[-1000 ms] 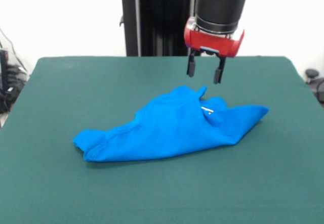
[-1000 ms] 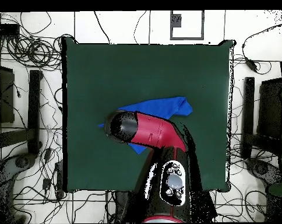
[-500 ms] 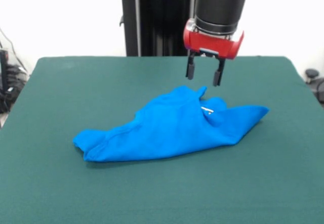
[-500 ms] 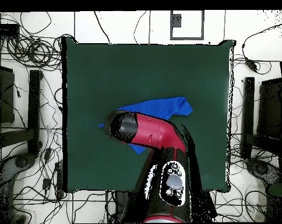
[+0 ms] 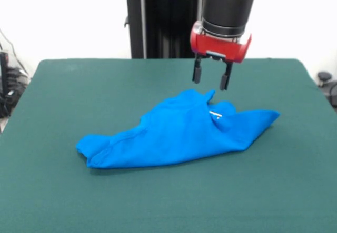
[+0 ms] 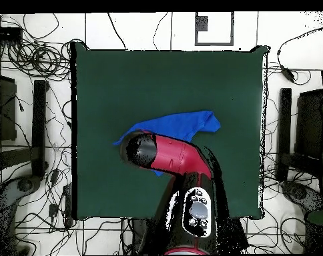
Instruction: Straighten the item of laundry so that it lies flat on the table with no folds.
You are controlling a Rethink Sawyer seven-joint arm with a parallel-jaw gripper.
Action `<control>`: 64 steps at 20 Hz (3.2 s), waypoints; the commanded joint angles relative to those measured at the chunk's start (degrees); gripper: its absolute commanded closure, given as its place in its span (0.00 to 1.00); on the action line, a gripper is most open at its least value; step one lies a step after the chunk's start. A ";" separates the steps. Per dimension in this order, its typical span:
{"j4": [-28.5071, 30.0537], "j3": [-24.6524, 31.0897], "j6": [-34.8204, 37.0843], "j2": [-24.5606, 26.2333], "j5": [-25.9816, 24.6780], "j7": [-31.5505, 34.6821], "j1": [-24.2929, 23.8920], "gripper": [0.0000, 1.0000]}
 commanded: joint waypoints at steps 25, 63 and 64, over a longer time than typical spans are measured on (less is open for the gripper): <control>14.86 4.44 -18.62 2.11 0.22 11.40 2.88 0.00; 13.42 3.05 -25.47 7.59 1.28 11.42 4.29 0.00; 13.52 3.08 -25.51 7.55 1.29 11.48 4.31 0.00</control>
